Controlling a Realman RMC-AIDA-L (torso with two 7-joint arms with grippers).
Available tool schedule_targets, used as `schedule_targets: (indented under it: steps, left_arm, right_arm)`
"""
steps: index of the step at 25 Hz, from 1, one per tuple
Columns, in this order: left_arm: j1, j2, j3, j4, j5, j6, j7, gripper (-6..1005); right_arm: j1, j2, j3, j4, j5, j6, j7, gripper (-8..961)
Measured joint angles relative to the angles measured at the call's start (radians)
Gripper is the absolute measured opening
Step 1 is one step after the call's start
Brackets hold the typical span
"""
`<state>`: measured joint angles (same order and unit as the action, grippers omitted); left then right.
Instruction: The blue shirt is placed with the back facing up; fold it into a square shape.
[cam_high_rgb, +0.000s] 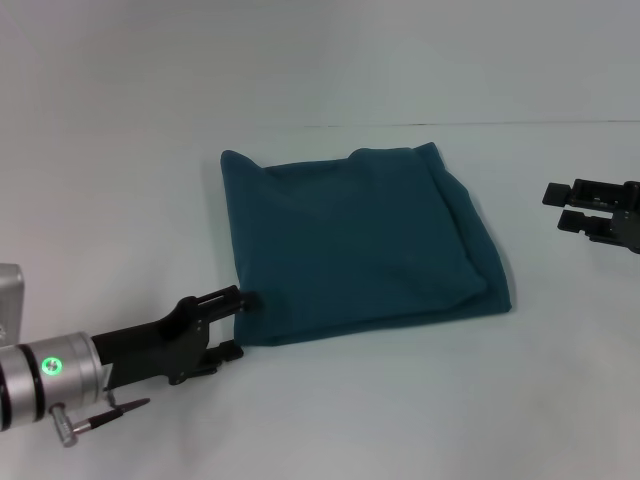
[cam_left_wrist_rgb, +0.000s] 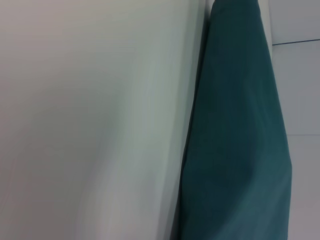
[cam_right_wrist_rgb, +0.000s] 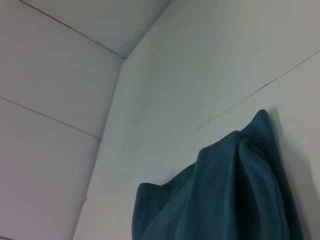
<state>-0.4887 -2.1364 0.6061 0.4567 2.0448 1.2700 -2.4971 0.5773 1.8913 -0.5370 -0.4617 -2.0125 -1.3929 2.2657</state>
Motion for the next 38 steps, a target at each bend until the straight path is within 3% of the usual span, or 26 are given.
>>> schedule_targets:
  steps: [11, 16, 21, 30, 35, 38]
  left_arm:
    - [-0.034, -0.002, 0.012, -0.04, 0.0, -0.058, 0.001, 851]
    - [-0.027, -0.002, 0.009, -0.042, 0.0, -0.072, 0.008, 688]
    - [-0.026, -0.002, 0.011, -0.043, 0.0, -0.075, 0.011, 448]
    - [-0.025, -0.003, 0.012, -0.043, -0.001, -0.058, 0.022, 209]
    - [-0.018, -0.003, 0.011, -0.037, -0.001, -0.045, 0.024, 24]
    - [-0.001, 0.001, 0.006, -0.028, -0.002, -0.03, 0.026, 40]
  right_arm:
    - [-0.012, 0.0, 0.004, 0.0, 0.003, -0.003, 0.0, 682]
    - [-0.021, -0.001, 0.005, 0.0, 0.007, -0.003, 0.0, 683]
    - [-0.021, -0.001, 0.005, 0.0, 0.008, -0.003, 0.0, 682]
    - [-0.022, -0.002, 0.006, 0.0, 0.008, -0.006, 0.002, 681]
    - [-0.022, -0.002, 0.008, 0.0, 0.008, -0.006, 0.002, 683]
    - [-0.022, -0.002, 0.009, 0.0, 0.008, -0.007, 0.002, 683]
